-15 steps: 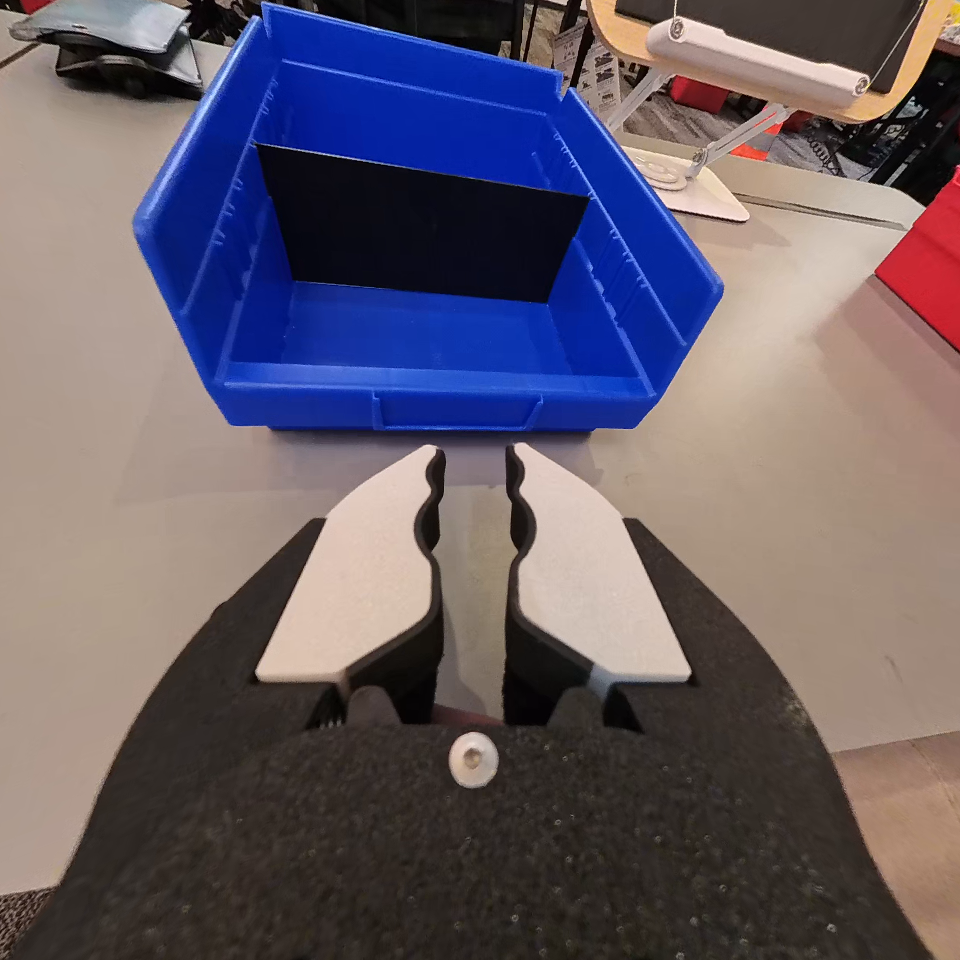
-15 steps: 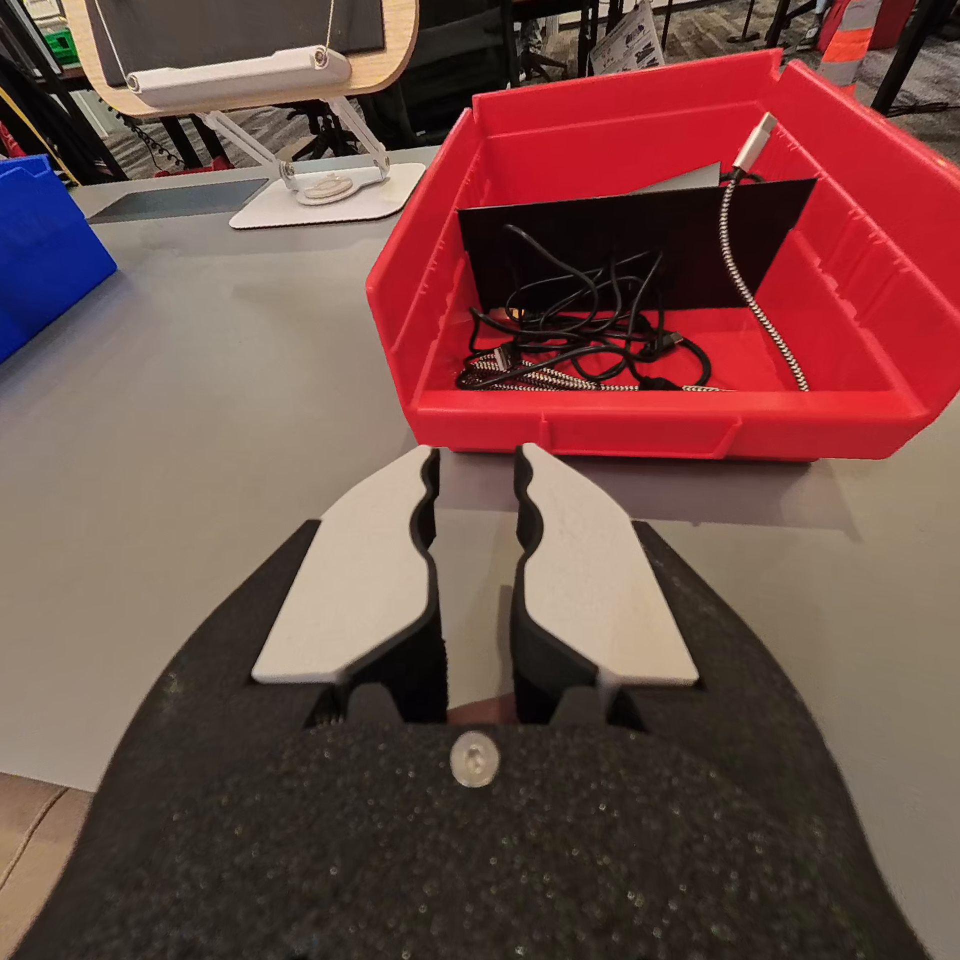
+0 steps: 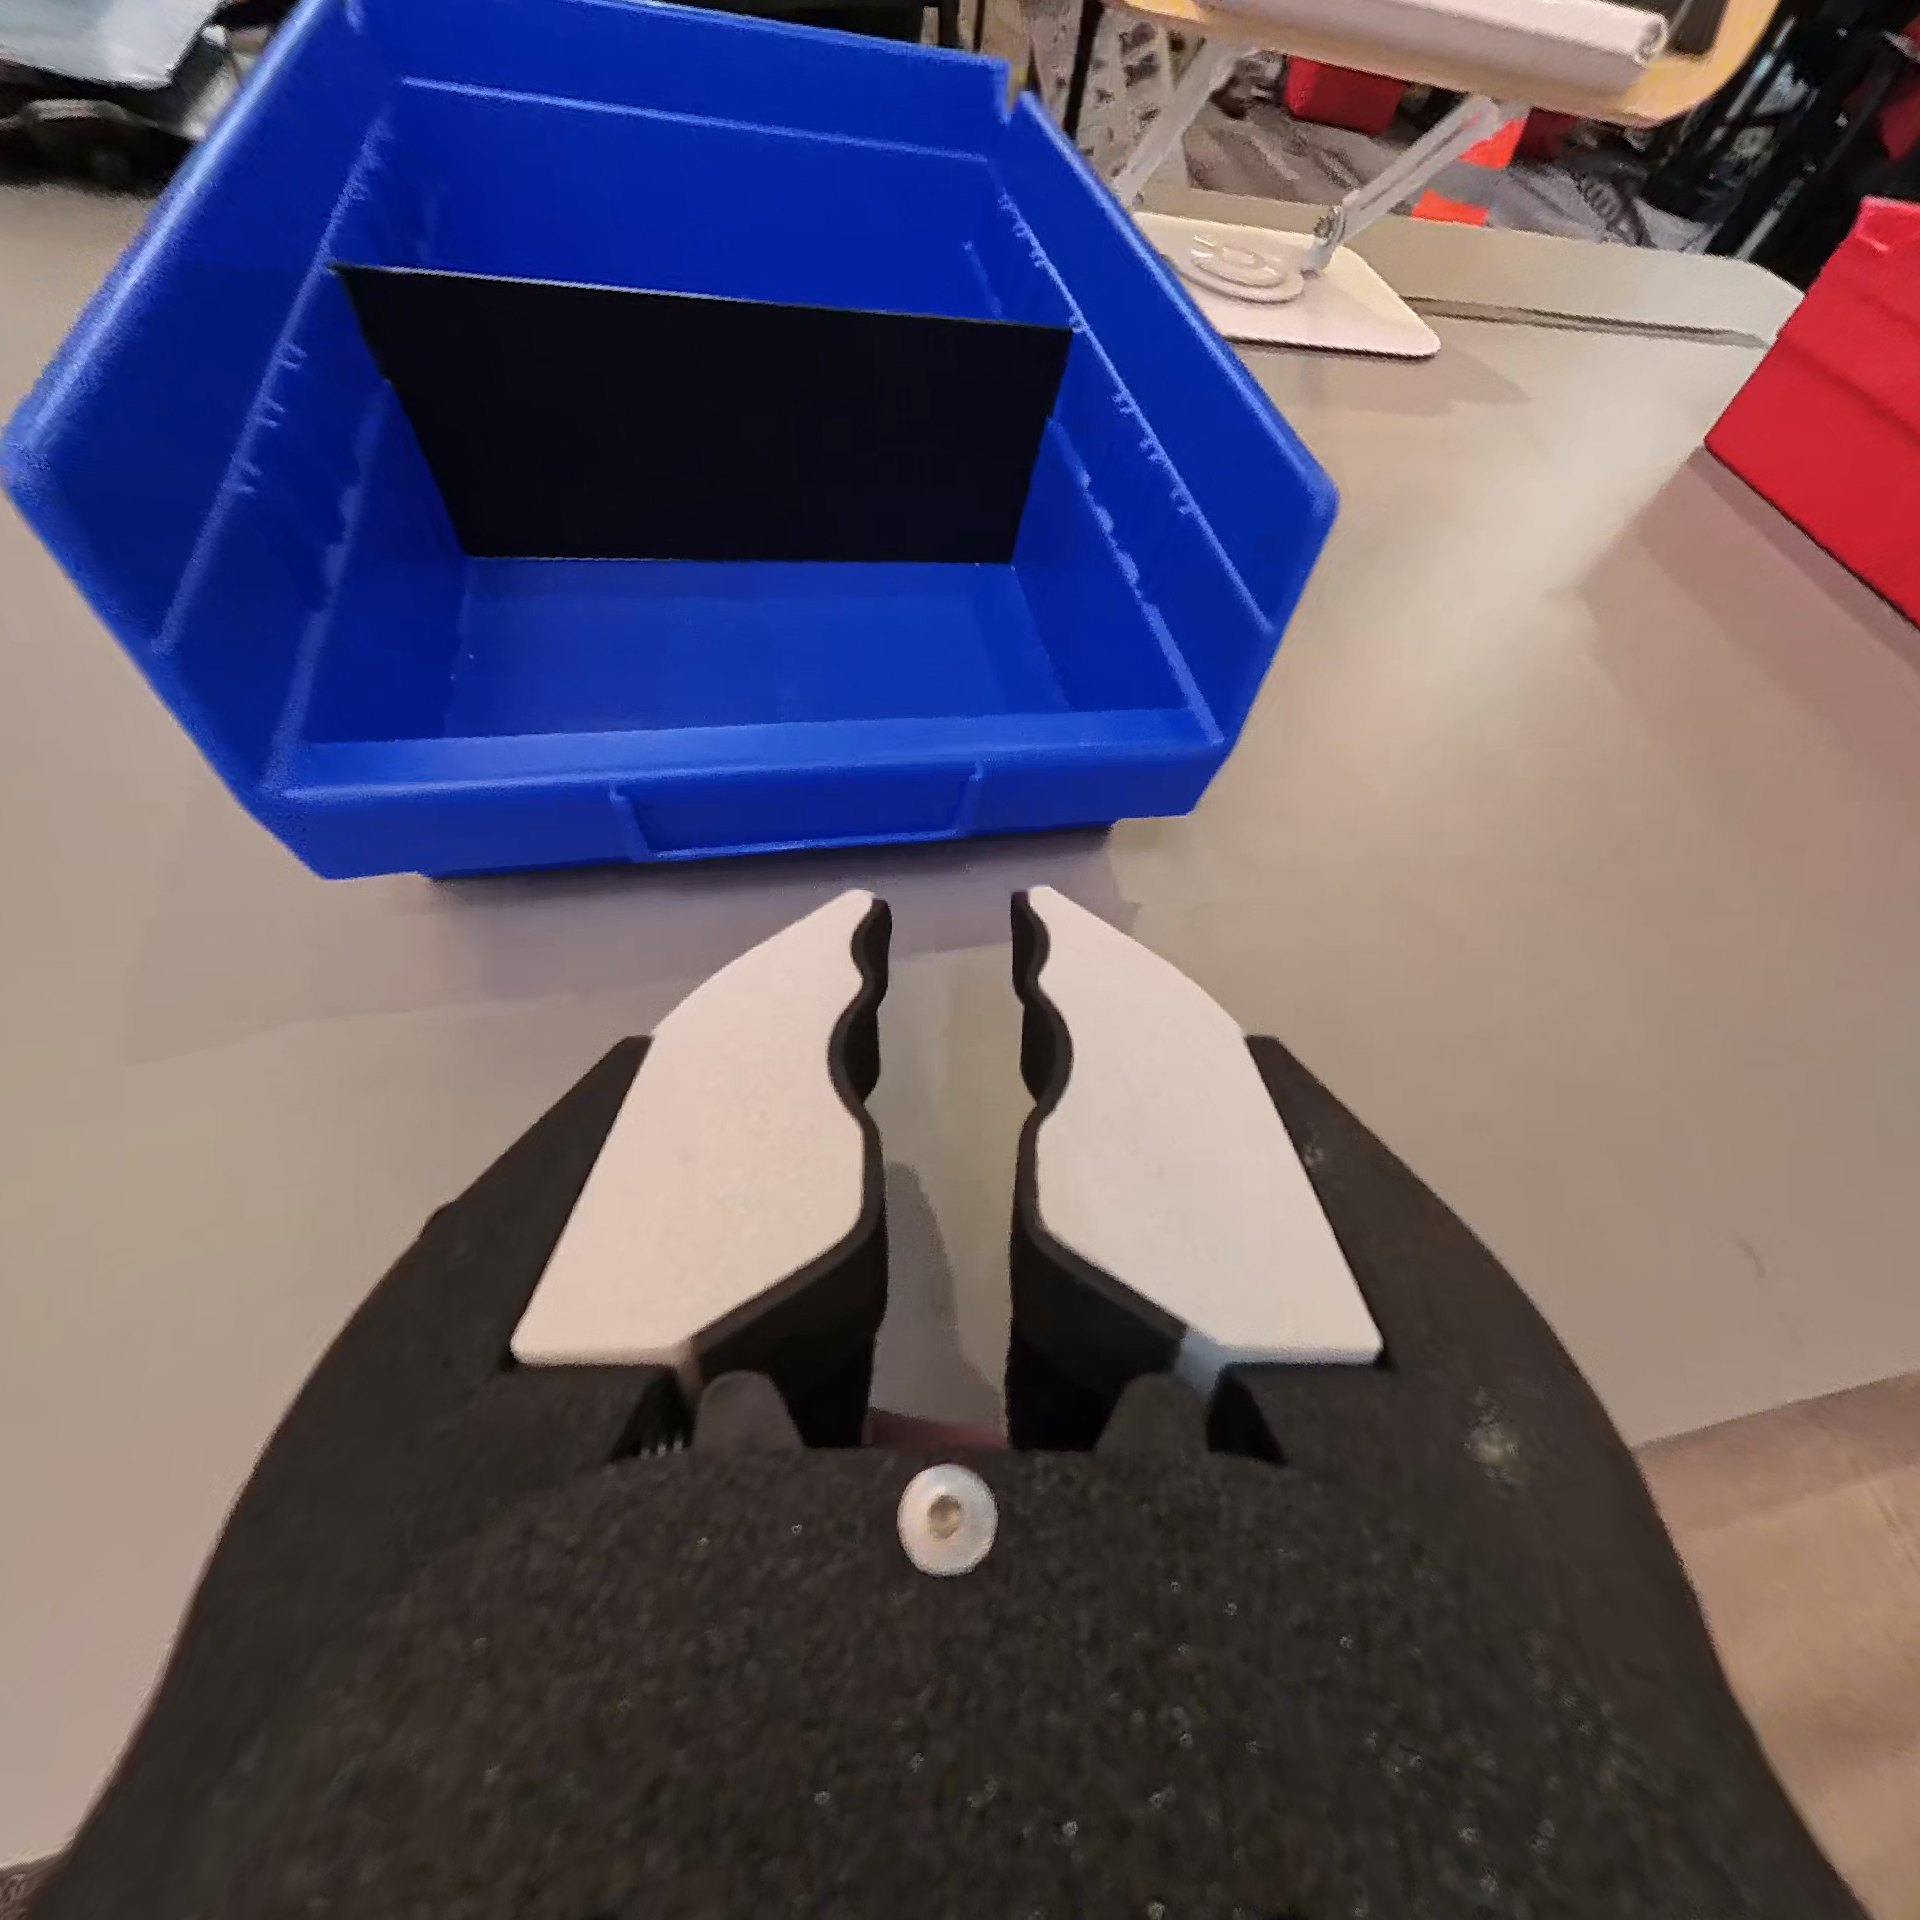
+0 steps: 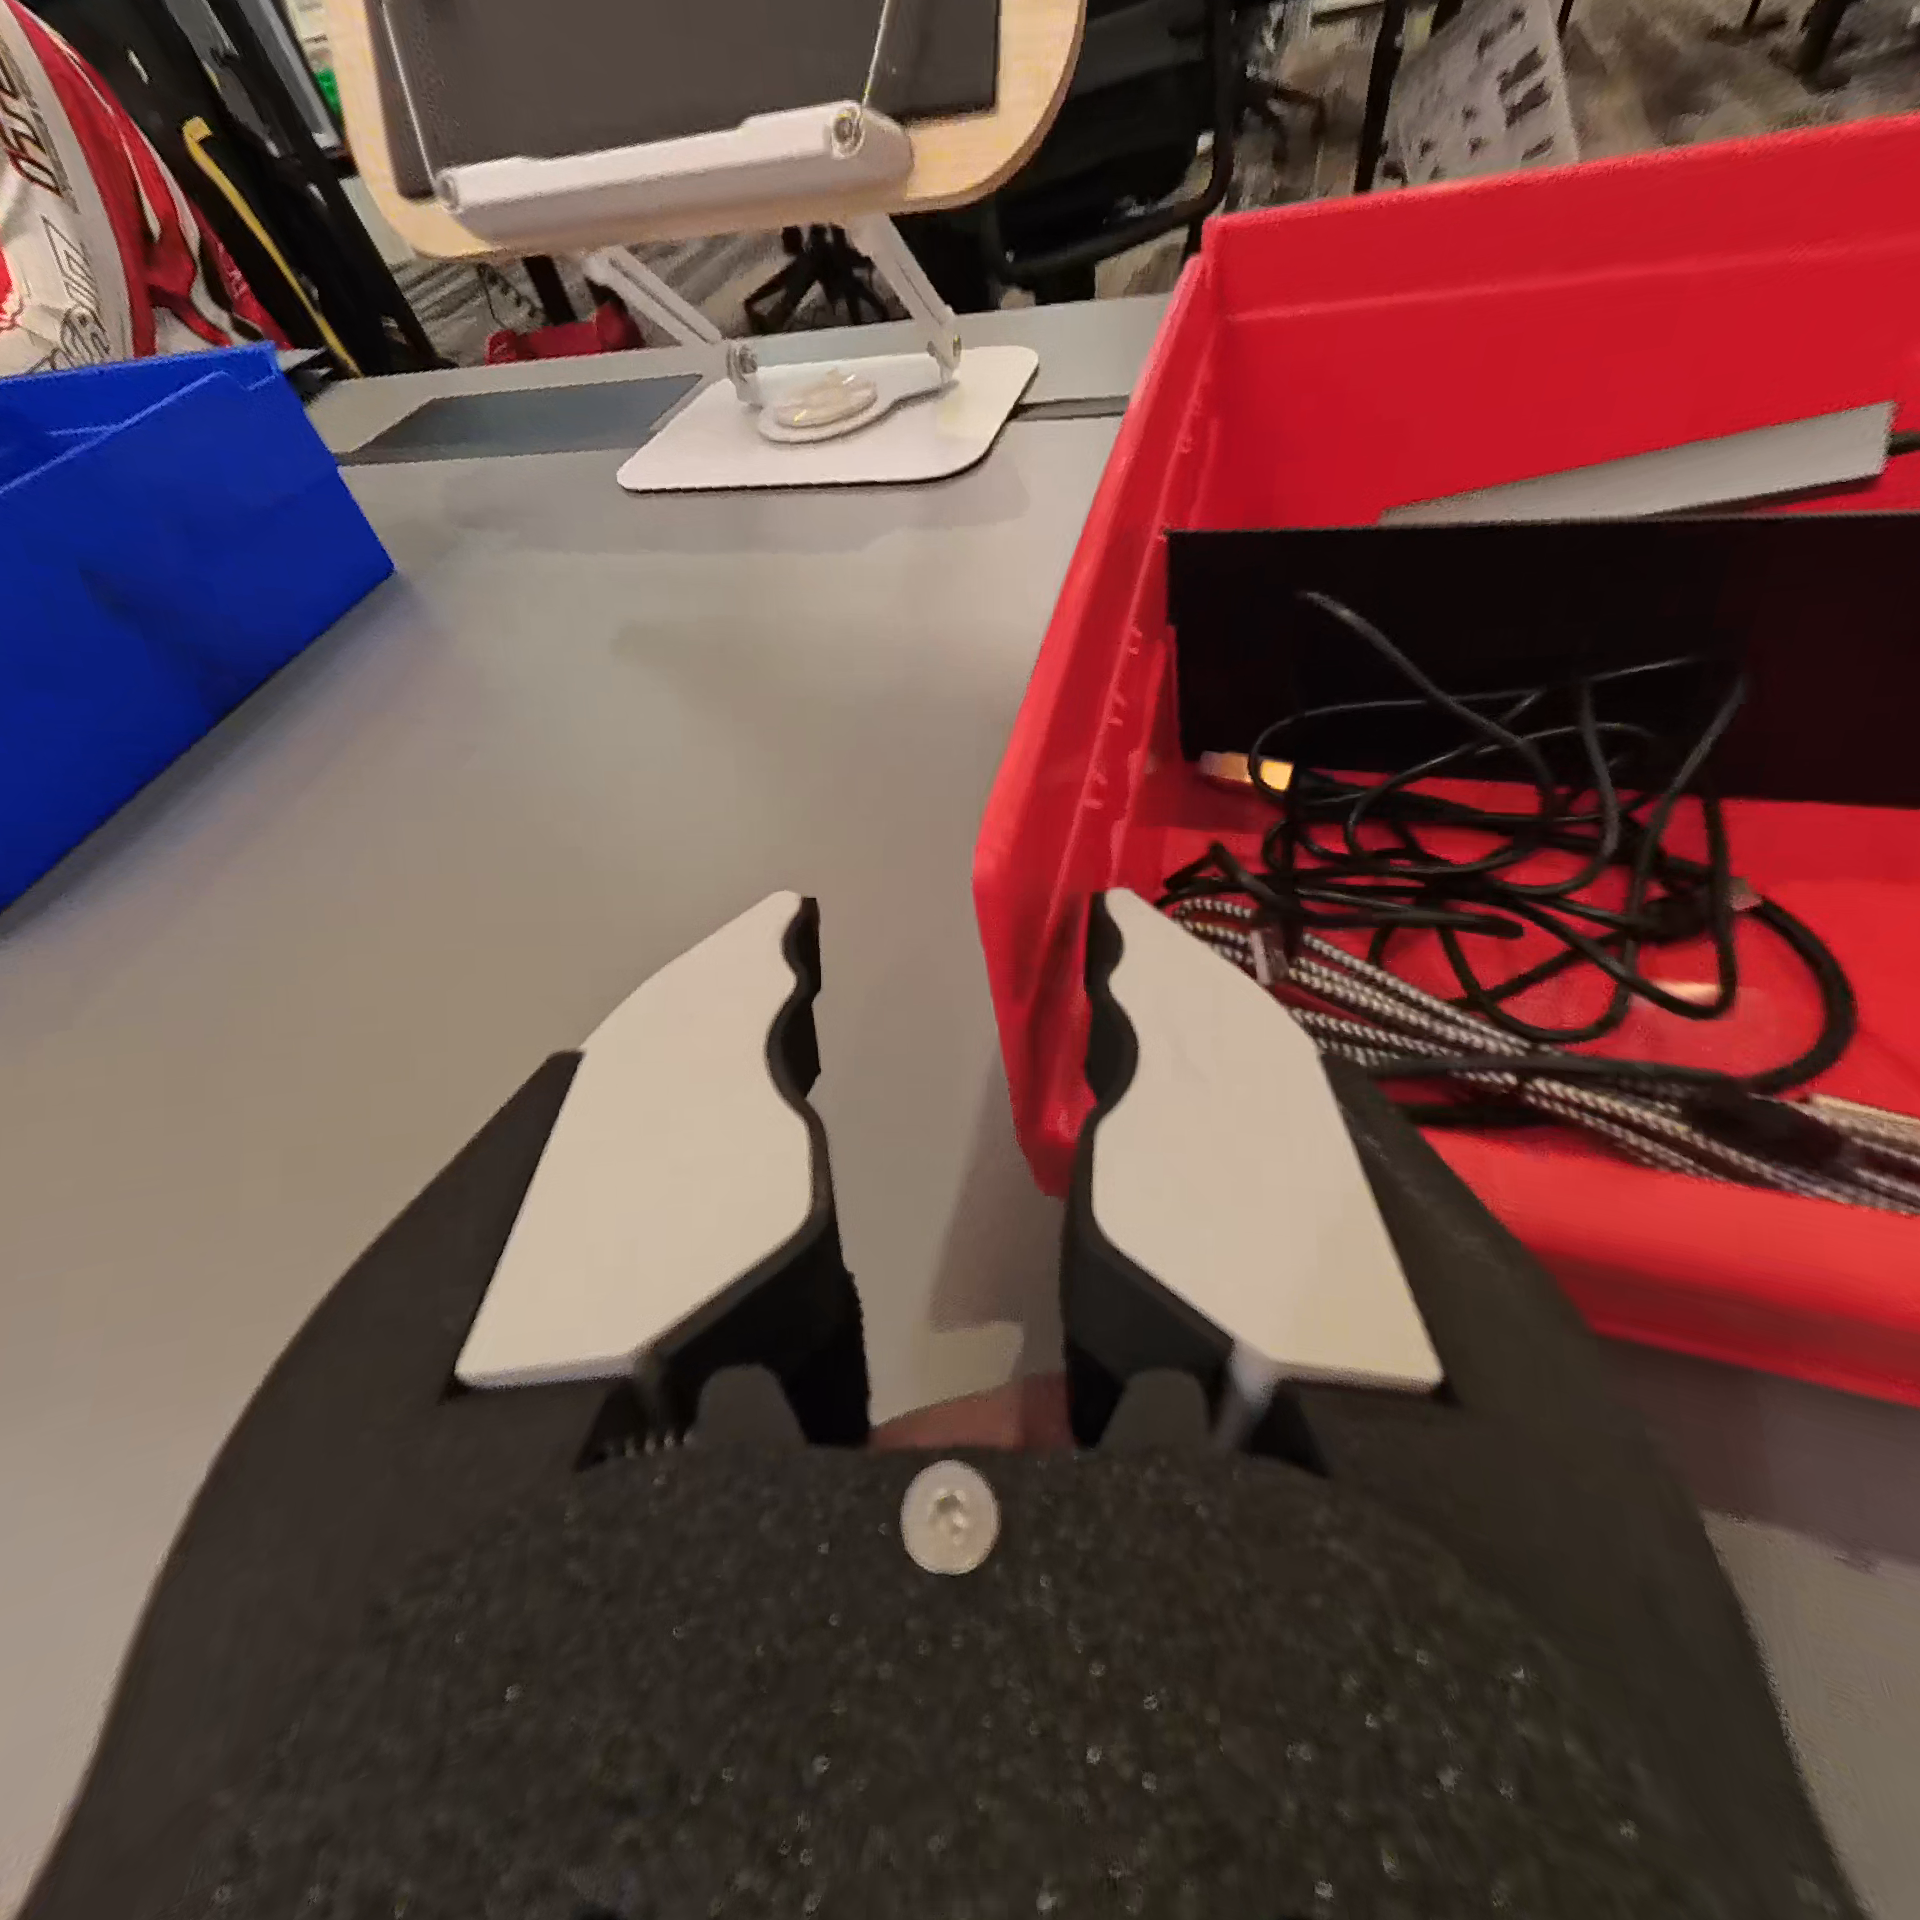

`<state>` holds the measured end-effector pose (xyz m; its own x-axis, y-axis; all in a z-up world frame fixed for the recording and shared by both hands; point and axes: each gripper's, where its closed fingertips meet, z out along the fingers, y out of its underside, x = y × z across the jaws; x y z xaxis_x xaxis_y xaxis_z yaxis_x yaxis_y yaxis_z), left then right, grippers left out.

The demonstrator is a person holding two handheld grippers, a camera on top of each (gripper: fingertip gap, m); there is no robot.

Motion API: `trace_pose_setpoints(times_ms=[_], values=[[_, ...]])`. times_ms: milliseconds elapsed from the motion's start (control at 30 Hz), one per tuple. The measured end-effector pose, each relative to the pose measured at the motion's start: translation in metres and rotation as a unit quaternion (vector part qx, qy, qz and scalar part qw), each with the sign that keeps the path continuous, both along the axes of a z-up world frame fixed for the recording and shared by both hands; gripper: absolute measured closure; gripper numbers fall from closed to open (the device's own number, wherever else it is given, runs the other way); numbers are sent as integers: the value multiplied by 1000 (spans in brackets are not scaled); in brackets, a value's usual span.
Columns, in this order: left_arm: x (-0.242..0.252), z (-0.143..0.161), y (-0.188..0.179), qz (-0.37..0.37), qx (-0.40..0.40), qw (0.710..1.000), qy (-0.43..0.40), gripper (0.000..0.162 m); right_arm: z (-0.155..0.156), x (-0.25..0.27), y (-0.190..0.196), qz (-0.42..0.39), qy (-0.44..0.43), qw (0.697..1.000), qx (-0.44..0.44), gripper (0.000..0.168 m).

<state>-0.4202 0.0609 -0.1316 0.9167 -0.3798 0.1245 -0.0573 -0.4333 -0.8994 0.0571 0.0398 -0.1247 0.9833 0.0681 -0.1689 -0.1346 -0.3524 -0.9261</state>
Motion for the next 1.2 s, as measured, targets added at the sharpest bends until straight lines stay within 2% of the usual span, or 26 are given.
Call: trace_pose_setpoints(times_ms=[33,133,167,233,267,333,467,567,667,767,833,867,967,1000,1033,1067,1133,1200], values=[[3,1,-2,-4,6,1000,11,140,0,-3,4,2,2,1000,-6,122],[21,7,-11,-30,40,998,41,137,1,-24,4,53,-25,998,-19,109],[34,9,-15,-48,49,997,37,134,0,-30,0,70,-45,996,-20,110],[71,13,-26,-92,61,994,21,122,7,-34,-10,90,-78,993,-2,129],[91,14,-31,-107,62,992,20,117,16,-30,-15,81,-81,993,22,129],[139,15,-42,-145,61,987,28,110,35,-8,-26,39,-79,994,57,128],[257,27,-65,-237,79,968,32,99,60,78,-52,-108,-62,988,92,123],[346,36,-69,-269,58,961,4,88,50,130,-65,-178,-57,980,69,121],[416,26,-51,-265,46,963,21,87,38,145,-63,-197,-41,976,78,127],[452,14,-22,-221,22,974,35,93,43,157,-65,-232,-71,968,66,135],[463,9,-10,-200,14,979,40,99,59,167,-72,-257,-84,958,99,142],[465,5,-5,-191,12,980,51,103,57,172,-73,-266,-82,956,92,144],[473,-5,0,-192,-6,980,53,118,19,172,-57,-229,-34,973,11,131],[475,-6,0,-190,-17,981,37,134,8,166,-50,-205,-16,979,-8,134],[474,-6,3,-178,-22,983,32,139,-1,160,-45,-185,-1,982,-27,147],[472,-4,5,-167,-20,985,35,146,-2,161,-44,-198,11,980,-34,149],[466,-3,7,-150,-7,987,56,154,-1,164,-45,-220,11,974,-43,164],[456,0,5,-140,8,988,69,156,1,157,-45,-221,-1,975,-41,164]])
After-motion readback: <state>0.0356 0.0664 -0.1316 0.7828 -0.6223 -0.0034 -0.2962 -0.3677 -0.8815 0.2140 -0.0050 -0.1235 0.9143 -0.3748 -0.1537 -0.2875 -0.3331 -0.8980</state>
